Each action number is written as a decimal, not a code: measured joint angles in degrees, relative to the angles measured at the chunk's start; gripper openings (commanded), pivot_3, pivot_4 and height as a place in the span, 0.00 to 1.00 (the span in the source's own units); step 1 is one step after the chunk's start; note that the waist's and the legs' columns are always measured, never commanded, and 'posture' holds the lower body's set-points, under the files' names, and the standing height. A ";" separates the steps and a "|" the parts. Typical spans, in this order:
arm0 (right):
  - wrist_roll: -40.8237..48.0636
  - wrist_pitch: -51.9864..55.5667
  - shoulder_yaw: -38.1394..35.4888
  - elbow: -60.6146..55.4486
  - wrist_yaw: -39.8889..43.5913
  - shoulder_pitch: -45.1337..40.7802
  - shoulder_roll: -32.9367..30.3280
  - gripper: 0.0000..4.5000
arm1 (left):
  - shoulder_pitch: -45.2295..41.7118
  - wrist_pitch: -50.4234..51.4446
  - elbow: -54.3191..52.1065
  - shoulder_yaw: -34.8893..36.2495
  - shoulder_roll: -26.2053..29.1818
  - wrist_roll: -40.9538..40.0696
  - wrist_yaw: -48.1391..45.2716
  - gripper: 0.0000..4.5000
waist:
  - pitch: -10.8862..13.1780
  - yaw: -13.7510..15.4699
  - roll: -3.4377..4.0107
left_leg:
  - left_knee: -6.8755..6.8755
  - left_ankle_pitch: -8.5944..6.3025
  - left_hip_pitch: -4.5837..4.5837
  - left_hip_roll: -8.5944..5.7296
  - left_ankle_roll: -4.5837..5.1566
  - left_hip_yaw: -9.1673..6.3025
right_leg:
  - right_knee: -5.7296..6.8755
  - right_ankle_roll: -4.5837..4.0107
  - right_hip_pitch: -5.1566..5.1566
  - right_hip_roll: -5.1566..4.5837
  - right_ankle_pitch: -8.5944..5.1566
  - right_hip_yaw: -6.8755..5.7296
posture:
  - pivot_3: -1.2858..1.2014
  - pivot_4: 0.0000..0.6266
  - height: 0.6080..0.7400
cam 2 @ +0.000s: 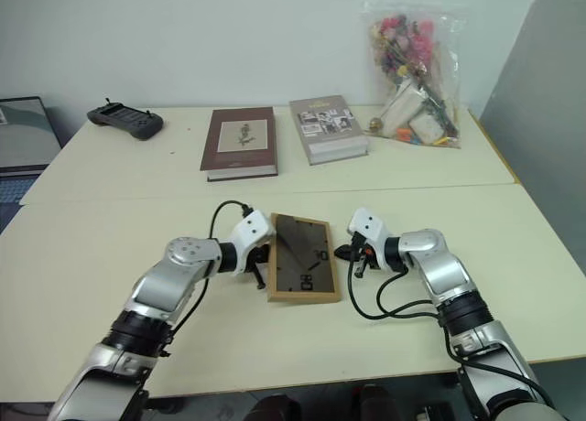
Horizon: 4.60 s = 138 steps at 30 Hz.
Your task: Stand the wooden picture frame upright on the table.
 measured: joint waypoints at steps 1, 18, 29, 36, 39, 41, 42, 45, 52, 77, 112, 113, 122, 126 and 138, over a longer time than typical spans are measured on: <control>-0.01 0.27 0.10 -0.33 -0.16 0.03 0.25 0.01 | 0.96 1.09 -1.87 0.07 0.89 -0.04 -0.02 0.00 | 0.00 0.05 0.00 | -0.01 -0.01 0.00 -0.01 0.01 -0.01 | 0.00 0.00 0.00 -0.01 0.00 -0.01 | 0.52 0.24 1.00; -0.15 0.12 1.29 -0.58 0.38 0.44 -2.84 0.00 | 11.07 16.58 -9.62 11.96 15.66 -13.41 -6.38 0.20 | -0.04 -0.04 0.00 | -0.10 -0.02 0.11 -0.05 0.04 -0.23 | -0.02 -0.04 0.10 0.05 -0.03 -0.09 | 0.52 0.24 1.00; -0.10 -2.47 1.26 0.88 1.79 0.95 -4.89 0.00 | 12.52 58.85 -11.67 33.31 6.19 -44.04 0.17 0.72 | -0.03 0.04 -0.03 | -0.05 -0.02 0.12 -0.09 0.03 -0.47 | 0.00 -0.03 0.15 0.03 -0.03 -0.19 | 0.52 0.24 1.00; -0.08 -2.11 1.29 -1.17 1.23 3.57 -4.28 0.00 | 14.46 59.53 -6.26 39.11 -3.82 -54.08 15.84 0.99 | -0.08 0.14 0.00 | -0.05 -0.02 0.21 -0.12 0.00 -0.52 | 0.00 -0.04 0.23 0.00 -0.03 -0.16 | 0.52 0.24 1.00; -0.09 -1.32 1.56 -1.48 0.80 3.81 -3.74 0.00 | 15.07 59.38 -6.12 40.27 -6.76 -58.49 20.99 0.99 | -0.11 0.21 0.04 | -0.05 -0.02 0.23 -0.14 -0.01 -0.52 | 0.00 -0.04 0.24 -0.02 -0.02 -0.15 | 0.52 0.24 1.00; -0.09 -1.08 1.60 -2.09 0.76 3.82 -3.56 0.00 | 15.45 59.06 -6.12 40.55 -8.91 -60.84 24.13 0.99 | -0.19 0.33 0.12 | -0.05 -0.02 0.26 -0.17 -0.02 -0.52 | -0.02 -0.04 0.28 -0.06 -0.02 -0.15 | 0.52 0.24 1.00; -0.09 -0.98 1.62 -2.27 0.70 3.81 -3.36 0.00 | 15.50 58.97 -6.14 40.75 -9.94 -61.23 25.19 0.99 | -0.24 0.39 0.15 | -0.05 -0.02 0.26 -0.18 -0.02 -0.51 | -0.04 -0.04 0.29 -0.06 -0.02 -0.15 | 0.52 0.24 1.00; -0.15 -0.59 2.48 -2.34 0.29 3.67 -1.49 0.00 | 15.12 58.69 -5.84 41.22 -14.14 -61.51 28.73 0.99 | -0.44 1.07 0.33 | -0.05 -0.02 0.36 -0.24 -0.02 -0.51 | -0.04 -0.03 0.39 -0.10 -0.02 -0.15 | 0.52 0.24 1.00; -0.30 0.42 4.32 -2.00 -0.92 1.30 2.70 0.00 | 14.44 58.49 -6.47 41.13 -17.73 -62.15 32.37 0.99 | -0.66 1.97 0.48 | -0.04 0.03 0.44 -0.33 -0.09 -0.50 | -0.05 -0.02 0.49 -0.17 -0.02 -0.14 | 0.52 0.24 1.00; 2.47 2.39 -1.83 -0.73 -0.98 0.74 -5.49 0.11 | 8.87 58.16 -5.77 38.03 -19.83 -63.76 37.42 0.29 | -0.46 1.84 0.23 | -0.05 0.11 0.28 -0.32 -0.23 -0.54 | -0.06 -0.02 0.35 -0.13 -0.02 -0.16 | 0.52 0.24 1.00; 29.20 29.33 -11.48 -6.54 3.77 -21.96 2.21 0.99 | -3.83 45.88 -6.62 27.21 -4.80 -62.82 19.10 0.29 | -0.16 0.33 0.10 | -0.10 0.11 -0.11 -0.23 -0.24 -0.59 | -0.10 -0.07 -0.03 -0.08 -0.04 -0.20 | 0.52 0.24 1.00; 30.52 30.87 -11.71 -8.04 4.36 -21.71 1.17 0.99 | -3.46 45.88 -6.74 27.21 -4.81 -62.88 19.34 0.29 | -0.16 0.33 0.10 | -0.10 0.11 -0.11 -0.23 -0.23 -0.59 | -0.10 -0.07 -0.03 -0.08 -0.04 -0.21 | 0.52 0.24 1.00; 38.53 39.72 -15.27 -14.88 5.74 -17.74 -7.46 0.99 | -2.00 46.25 -8.15 27.10 -5.12 -64.41 21.26 0.29 | -0.16 0.14 0.09 | -0.11 -0.02 -0.08 -0.21 -0.01 -0.62 | -0.07 -0.07 -0.02 -0.04 -0.04 -0.21 | 0.52 0.24 1.00; 36.02 36.99 -14.82 -13.91 3.05 -16.00 -8.17 0.99 | -2.29 46.83 -7.44 27.11 -5.10 -65.11 21.87 0.29 | -0.15 0.15 0.08 | -0.10 -0.01 -0.11 -0.21 -0.01 -0.60 | -0.08 -0.07 -0.03 -0.04 -0.04 -0.20 | 0.52 0.24 1.00; 7.53 -13.35 -9.61 -8.14 -0.37 0.83 -24.06 0.99 | -4.94 59.27 7.44 33.72 -1.54 -78.71 30.55 0.29 | -0.05 0.99 -0.07 | -0.06 0.00 -0.04 -0.21 -0.04 -0.51 | -0.02 0.01 0.01 -0.06 -0.06 -0.20 | 0.52 0.24 1.00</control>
